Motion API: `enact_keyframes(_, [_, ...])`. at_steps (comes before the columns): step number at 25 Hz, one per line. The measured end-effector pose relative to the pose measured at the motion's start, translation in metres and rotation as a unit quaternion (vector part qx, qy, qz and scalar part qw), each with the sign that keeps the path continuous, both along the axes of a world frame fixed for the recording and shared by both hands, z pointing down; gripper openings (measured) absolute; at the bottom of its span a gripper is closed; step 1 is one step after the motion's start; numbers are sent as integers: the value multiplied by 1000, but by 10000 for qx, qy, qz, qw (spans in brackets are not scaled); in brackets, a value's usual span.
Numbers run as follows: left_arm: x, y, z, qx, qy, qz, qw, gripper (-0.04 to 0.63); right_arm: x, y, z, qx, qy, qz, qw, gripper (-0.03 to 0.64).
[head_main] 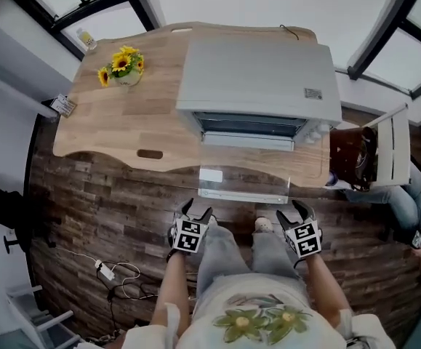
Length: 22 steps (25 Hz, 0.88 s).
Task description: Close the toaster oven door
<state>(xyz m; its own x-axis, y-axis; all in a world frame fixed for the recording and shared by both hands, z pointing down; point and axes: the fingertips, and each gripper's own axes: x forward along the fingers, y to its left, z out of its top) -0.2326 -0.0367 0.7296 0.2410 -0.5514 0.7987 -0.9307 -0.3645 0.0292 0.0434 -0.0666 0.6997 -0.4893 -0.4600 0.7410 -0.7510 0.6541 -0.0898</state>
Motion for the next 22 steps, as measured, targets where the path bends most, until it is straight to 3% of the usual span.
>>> enact_keyframes(4, [-1, -1, 20, -302, 27, 261, 9992, 275, 5, 0, 27, -217, 256, 269, 9991, 250])
enact_keyframes(8, [-3, 1, 40, -550, 148, 250, 9981, 275, 16, 1, 55, -470, 354, 600, 9965, 252])
enact_keyframes(22, [4, -30, 64, -45, 235, 98, 9997, 275, 9, -6, 91, -365, 123, 988, 9944, 207])
